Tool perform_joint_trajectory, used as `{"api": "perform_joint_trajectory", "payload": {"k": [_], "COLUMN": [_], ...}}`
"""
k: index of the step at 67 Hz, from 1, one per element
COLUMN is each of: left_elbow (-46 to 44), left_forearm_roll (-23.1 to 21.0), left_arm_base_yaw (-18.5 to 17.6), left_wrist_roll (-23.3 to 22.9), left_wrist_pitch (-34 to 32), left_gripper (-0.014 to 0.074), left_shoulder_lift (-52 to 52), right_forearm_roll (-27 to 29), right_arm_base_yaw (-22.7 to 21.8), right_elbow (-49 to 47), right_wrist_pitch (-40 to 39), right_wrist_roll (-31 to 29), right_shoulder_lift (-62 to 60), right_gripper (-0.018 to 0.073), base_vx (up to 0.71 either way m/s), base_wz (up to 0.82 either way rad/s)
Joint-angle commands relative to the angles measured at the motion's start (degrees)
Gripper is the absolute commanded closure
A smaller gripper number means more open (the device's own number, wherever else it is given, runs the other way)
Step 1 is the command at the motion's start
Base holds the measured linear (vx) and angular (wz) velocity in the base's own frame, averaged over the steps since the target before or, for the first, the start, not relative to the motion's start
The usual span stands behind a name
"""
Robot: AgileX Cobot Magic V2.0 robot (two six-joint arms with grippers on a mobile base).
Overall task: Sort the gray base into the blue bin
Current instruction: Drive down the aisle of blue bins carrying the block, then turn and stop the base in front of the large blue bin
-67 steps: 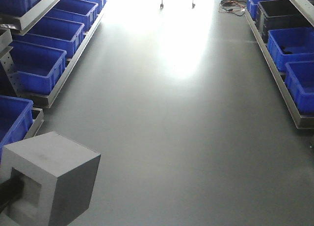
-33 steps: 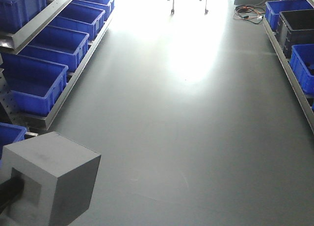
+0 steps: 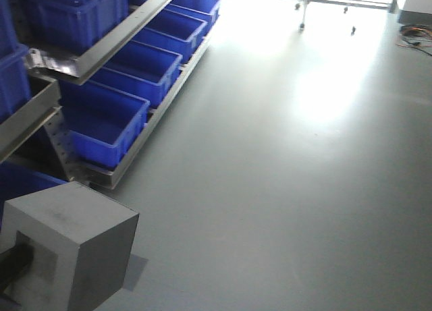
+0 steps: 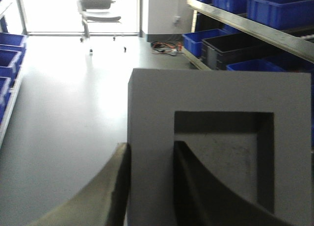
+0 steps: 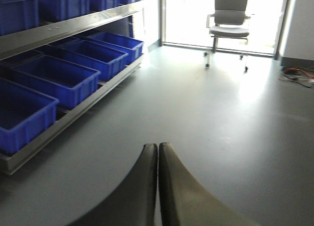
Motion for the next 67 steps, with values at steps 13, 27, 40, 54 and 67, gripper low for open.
{"api": "perform_joint_trajectory", "payload": {"k": [13,27,40,54,67], "left_elbow": [-1.69,-1.69,-1.69,-1.69,-1.69], "left_forearm_roll": [-0.26,-0.26,-0.26,-0.26,-0.26], "left_arm_base_yaw": [-0.31,-0.31,-0.31,-0.31,-0.31], "left_wrist_roll": [-0.25,-0.25,-0.25,-0.25,-0.25], "left_wrist_pitch": [-6.35,-6.35,-6.35,-6.35,-6.35], "left_gripper": [0.0603,0.0603,0.0603,0.0603,0.0603], "left_shoulder_lift": [0.33,0.33,0.33,0.33,0.33], "right_forearm_roll": [-0.49,-0.49,-0.49,-0.49,-0.49], "right_arm_base_yaw": [-0.10,-0.10,-0.10,-0.10,-0.10], "right_elbow": [0.32,0.32,0.32,0.32,0.32], "right_wrist_pitch": [-4.61,-4.61,-4.61,-4.61,-4.61], "right_wrist_roll": [-0.69,-0.69,-0.69,-0.69,-0.69], "right_shoulder_lift": [-0.42,-0.42,-0.42,-0.42,-0.42], "right_gripper": [0.0564,0.0564,0.0564,0.0564,0.0564], "base_vx": [0.32,0.28,0.26,0.22,0.19], "base_wz": [0.92,0.98,0.87,0.77,0.72]}}
